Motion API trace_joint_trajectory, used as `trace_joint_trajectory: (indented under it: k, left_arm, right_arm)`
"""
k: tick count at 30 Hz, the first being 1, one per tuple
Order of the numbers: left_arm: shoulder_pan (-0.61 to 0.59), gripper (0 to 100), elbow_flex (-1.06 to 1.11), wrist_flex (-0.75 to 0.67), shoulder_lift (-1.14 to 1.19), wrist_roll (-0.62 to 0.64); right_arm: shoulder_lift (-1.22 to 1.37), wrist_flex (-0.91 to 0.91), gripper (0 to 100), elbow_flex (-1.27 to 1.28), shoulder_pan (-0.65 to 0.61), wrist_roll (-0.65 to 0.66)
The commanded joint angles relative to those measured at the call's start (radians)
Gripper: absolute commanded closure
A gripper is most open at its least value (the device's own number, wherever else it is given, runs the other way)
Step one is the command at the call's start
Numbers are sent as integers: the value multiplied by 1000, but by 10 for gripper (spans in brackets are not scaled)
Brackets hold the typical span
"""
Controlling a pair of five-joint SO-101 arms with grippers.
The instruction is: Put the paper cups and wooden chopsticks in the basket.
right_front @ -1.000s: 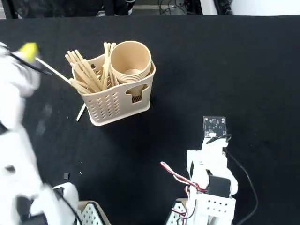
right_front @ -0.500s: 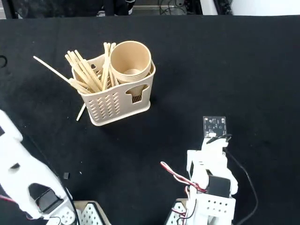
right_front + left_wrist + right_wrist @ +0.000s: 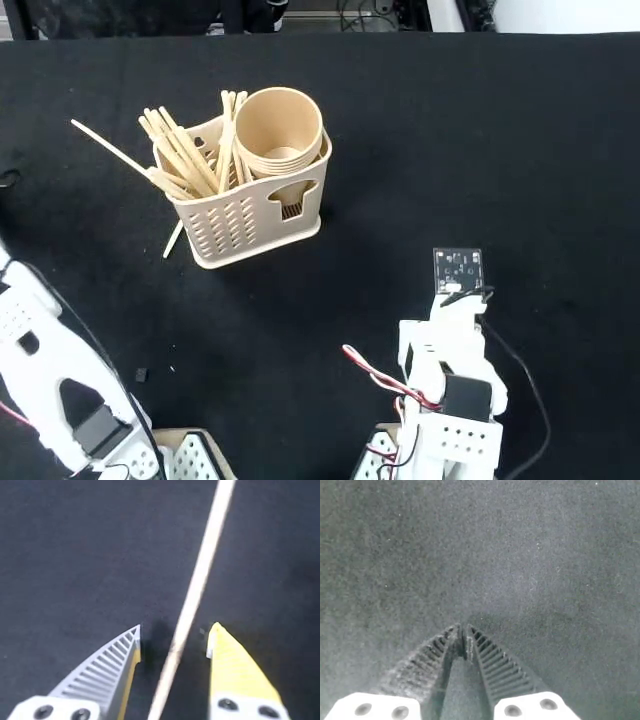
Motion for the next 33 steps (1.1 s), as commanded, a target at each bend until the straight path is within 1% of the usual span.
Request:
trace_joint_trajectory:
  k: [1, 4, 5, 9, 10, 11, 14, 17, 21, 25, 28, 33]
  left_arm:
    - [-13, 784, 68, -68, -18, 78]
    - [-13, 795, 116, -66, -17, 100]
    - [-13, 817, 137, -60, -15, 106]
    - [5, 959, 252, -52, -15, 127]
    - [10, 976, 277, -48, -15, 132]
    - [12, 968, 295, -25, -17, 133]
    - [31, 971, 309, 117, -25, 189]
    - [93, 970, 292, 290, -29, 209]
    - [191, 970, 139, 592, -44, 256]
    - [223, 971, 160, 595, -77, 292]
    - [240, 971, 343, 595, -141, 288]
    - [277, 970, 799, 591, -428, 282]
  right_arm:
    - [-67, 3, 985, -8, -11, -3]
    - [-67, 3, 985, -8, -11, -3]
    - [-67, 3, 985, -8, -11, -3]
    - [-67, 3, 985, -8, -11, -3]
    - [-67, 3, 985, -8, -11, -3]
    - [-67, 3, 985, -8, -11, -3]
    - [-67, 3, 985, -8, -11, -3]
    - [-67, 3, 985, -8, -11, -3]
    - [-67, 3, 985, -8, -11, -3]
    - [-67, 3, 985, -8, -11, -3]
    - [-67, 3, 985, -8, -11, -3]
    - [-67, 3, 985, -8, -11, -3]
